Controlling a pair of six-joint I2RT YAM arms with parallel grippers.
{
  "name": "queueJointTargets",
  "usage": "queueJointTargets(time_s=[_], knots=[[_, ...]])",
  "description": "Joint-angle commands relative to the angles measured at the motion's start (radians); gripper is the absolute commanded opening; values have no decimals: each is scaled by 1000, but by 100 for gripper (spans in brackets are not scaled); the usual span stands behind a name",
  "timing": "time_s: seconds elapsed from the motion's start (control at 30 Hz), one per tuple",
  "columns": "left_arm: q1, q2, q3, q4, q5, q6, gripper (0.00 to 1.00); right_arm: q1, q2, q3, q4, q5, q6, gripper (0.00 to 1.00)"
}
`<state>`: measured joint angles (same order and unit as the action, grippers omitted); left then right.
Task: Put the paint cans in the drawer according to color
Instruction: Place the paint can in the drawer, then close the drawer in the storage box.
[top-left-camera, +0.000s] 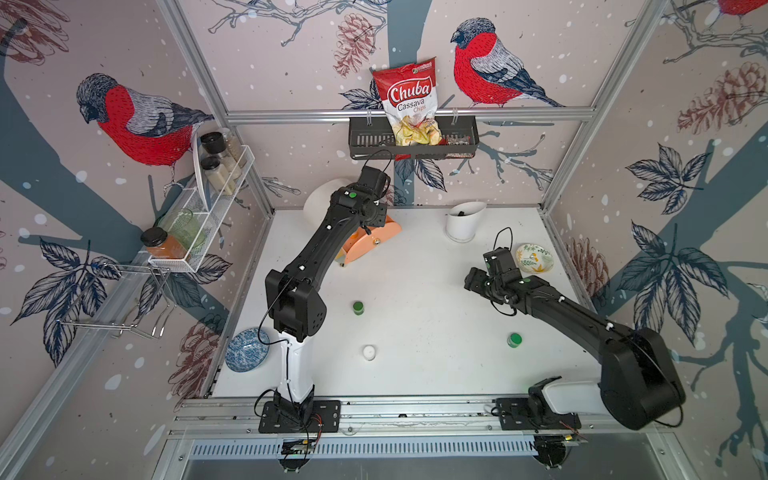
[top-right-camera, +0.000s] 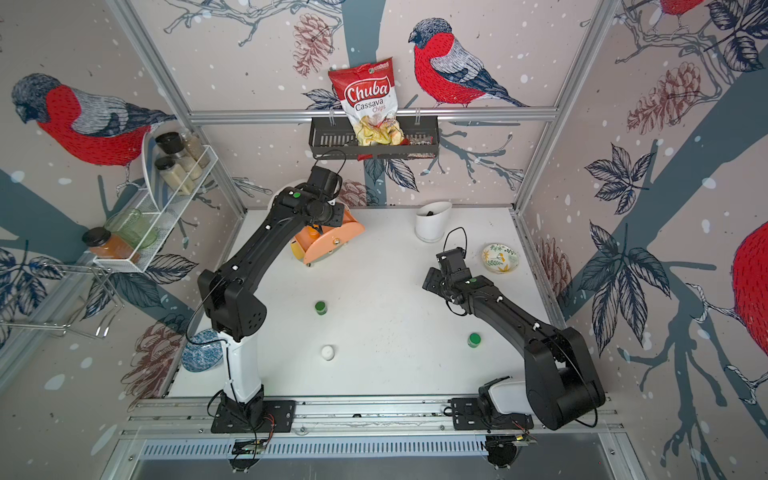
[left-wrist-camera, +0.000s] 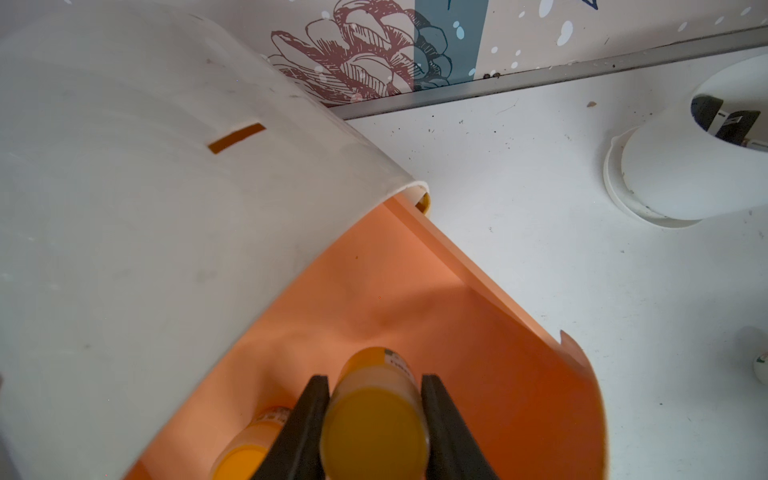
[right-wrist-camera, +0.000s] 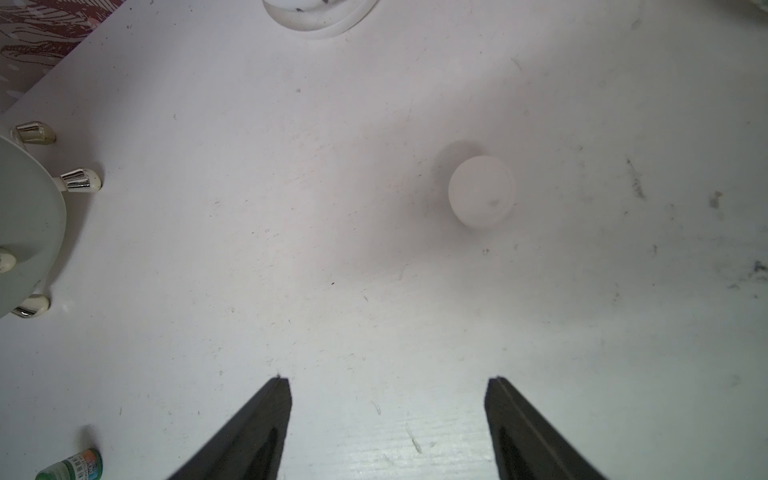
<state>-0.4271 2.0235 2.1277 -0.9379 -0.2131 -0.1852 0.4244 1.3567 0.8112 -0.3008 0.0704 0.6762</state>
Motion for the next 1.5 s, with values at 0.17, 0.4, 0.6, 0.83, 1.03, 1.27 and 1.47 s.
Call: queueJointTargets(time_s=[0.17,0.4,0.6,0.83,1.03,1.27,1.47], knots=[[11,32,28,-43,38,-11,22,3,-15,2,1,6,-23,79],[11,48,66,-64,23,-12,45,10,-34,5,0,13,-27,79],[11,37,123,-84,17,-11,46,15,-53,15,-10,17,-29,79],[15,14,245,-125,27,-19,53,55,-99,46,3,-8,-59,79],[40,-20,312,-114,31,-38,54,141,-146,121,20,-7,-96,79],[121,-90,212,77,132,-32,62,256,-226,111,173,-50,-211,78],[217,-85,189,191,225,-46,67,280,-236,117,241,-83,-278,79]])
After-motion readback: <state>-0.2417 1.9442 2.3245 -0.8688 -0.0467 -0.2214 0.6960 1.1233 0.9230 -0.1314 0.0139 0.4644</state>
